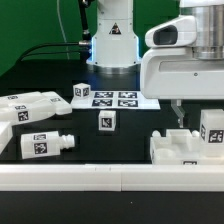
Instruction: Assemble chair
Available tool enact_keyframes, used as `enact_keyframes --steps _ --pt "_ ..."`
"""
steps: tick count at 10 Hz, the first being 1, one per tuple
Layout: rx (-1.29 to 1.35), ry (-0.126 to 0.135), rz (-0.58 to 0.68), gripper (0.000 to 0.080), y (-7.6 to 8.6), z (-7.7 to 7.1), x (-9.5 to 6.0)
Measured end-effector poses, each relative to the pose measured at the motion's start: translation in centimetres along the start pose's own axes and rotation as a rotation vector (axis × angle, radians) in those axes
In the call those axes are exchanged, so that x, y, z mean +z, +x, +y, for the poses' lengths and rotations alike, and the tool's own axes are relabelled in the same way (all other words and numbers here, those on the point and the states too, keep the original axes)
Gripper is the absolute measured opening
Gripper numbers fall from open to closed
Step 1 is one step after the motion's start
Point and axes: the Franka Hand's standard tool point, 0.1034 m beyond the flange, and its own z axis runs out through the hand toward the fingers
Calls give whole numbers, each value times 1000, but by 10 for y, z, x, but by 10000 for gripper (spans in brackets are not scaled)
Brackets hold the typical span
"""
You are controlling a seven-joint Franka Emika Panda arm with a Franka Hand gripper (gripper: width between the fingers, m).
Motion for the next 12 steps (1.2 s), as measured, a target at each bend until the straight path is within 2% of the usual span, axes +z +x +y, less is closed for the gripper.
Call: enact_keyframes --steps 1,2,3,4,5,6,7,12 --pt "-95 -6 0 649 0 1 0" --pt "-196 -30 3 649 0 0 0" --pt "-136 -23 2 649 0 0 1" --pt "-137 -24 2 559 0 0 1" --pt "-109 -24 3 426 0 0 1" --pt "-38 -21 3 426 0 0 1" --pt "48 -18 3 282 0 -1 1" --pt "326 -15 4 282 0 -1 1"
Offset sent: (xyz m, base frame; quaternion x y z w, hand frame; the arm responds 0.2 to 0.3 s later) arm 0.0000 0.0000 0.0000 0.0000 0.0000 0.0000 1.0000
